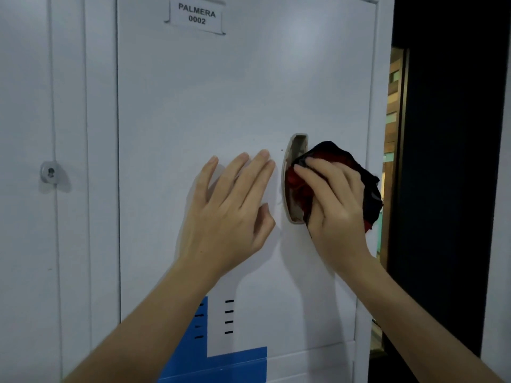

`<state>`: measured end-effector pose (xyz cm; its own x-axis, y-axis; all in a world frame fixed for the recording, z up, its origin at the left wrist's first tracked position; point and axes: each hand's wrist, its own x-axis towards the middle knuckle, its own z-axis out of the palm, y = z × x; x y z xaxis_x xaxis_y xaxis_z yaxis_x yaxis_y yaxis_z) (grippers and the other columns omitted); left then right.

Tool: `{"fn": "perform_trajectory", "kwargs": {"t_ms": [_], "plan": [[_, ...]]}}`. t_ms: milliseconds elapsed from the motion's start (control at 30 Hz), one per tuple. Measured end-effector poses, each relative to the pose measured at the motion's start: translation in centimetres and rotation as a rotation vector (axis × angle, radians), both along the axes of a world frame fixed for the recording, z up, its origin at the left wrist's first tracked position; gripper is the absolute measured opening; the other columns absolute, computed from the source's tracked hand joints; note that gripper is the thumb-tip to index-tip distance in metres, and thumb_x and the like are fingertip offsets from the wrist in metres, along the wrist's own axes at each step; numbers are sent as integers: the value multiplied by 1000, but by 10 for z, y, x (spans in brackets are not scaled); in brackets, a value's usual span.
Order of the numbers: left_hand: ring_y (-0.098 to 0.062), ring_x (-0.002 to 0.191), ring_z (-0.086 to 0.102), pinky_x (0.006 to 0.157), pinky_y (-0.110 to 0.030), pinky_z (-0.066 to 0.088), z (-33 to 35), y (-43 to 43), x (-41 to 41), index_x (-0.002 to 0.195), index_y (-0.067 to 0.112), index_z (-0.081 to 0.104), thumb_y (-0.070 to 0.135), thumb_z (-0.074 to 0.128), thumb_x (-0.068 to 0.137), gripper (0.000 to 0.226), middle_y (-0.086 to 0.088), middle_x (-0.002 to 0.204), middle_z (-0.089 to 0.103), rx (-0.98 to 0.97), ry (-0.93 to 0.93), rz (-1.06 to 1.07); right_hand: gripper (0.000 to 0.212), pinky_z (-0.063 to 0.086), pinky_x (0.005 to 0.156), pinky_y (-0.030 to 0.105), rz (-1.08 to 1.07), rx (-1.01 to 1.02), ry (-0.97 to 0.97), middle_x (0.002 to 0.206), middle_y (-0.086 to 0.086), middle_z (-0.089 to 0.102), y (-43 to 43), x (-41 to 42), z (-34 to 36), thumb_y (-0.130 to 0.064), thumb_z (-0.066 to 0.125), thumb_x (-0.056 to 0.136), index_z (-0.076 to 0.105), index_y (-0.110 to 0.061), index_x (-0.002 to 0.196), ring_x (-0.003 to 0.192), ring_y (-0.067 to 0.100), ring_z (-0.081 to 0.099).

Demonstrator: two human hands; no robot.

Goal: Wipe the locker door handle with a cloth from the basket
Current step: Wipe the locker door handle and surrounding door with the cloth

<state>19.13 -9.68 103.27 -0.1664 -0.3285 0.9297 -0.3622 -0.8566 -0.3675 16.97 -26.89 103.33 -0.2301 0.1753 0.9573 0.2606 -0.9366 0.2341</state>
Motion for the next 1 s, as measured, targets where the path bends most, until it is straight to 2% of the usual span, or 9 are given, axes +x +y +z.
{"fn": "perform_trajectory", "kwargs": {"t_ms": [167,233,300,400,600,700,800,867,1000], "plan": [[-21,128,41,112,-43,19,0,0,0,135,7,49,25,47,87,52,-5,141,47,-5,-1,-8,24,40,100,41,-96,-53,40,122,7,53,-6,-3,-54,-9,49,96,55,-7,119,112,29,48],[-21,128,41,112,-43,19,1,0,1,135,7,49,25,46,87,51,-5,141,47,-7,1,-7,23,38,101,39,-75,-2,40,121,6,53,0,-5,-66,-12,41,101,56,-9,119,111,27,47],[-21,128,41,112,-44,18,0,0,0,135,7,49,25,45,87,51,-5,141,47,-7,5,-4,35,39,100,37,-18,73,42,116,9,60,8,-6,-70,-19,31,105,62,-6,115,108,27,48],[-21,129,41,113,-44,19,-1,0,0,136,7,48,26,46,87,52,-5,142,46,-2,14,-1,31,39,101,33,82,85,29,117,9,58,19,-6,-68,-17,34,104,60,-4,115,109,25,49],[-22,129,44,113,-43,19,0,0,0,135,8,49,27,48,88,50,-4,142,46,-7,-1,4,31,45,94,37,93,46,-42,111,16,65,32,0,-30,-13,41,102,67,2,109,105,27,53],[-21,129,43,112,-44,19,0,0,0,135,8,49,28,47,89,51,-4,142,46,-6,1,4,23,43,97,35,62,0,-30,113,15,64,22,1,-46,-10,48,99,64,-2,113,106,26,52],[-21,129,42,113,-44,18,0,0,-1,135,7,49,28,45,88,52,-5,142,46,3,13,7,24,46,92,40,54,-19,-9,111,14,64,12,-1,-60,-4,56,90,62,-3,114,104,26,52],[-21,129,43,113,-44,19,0,0,-1,135,8,49,28,46,88,51,-5,142,46,1,12,7,21,47,87,42,70,4,-22,108,15,66,17,0,-50,-6,54,93,66,0,109,101,26,52],[-21,129,44,112,-43,20,0,0,1,135,9,50,27,47,88,50,-3,142,46,-6,0,1,29,46,87,38,105,65,-41,107,13,67,32,1,-19,-12,44,99,68,1,107,98,25,51]]}}
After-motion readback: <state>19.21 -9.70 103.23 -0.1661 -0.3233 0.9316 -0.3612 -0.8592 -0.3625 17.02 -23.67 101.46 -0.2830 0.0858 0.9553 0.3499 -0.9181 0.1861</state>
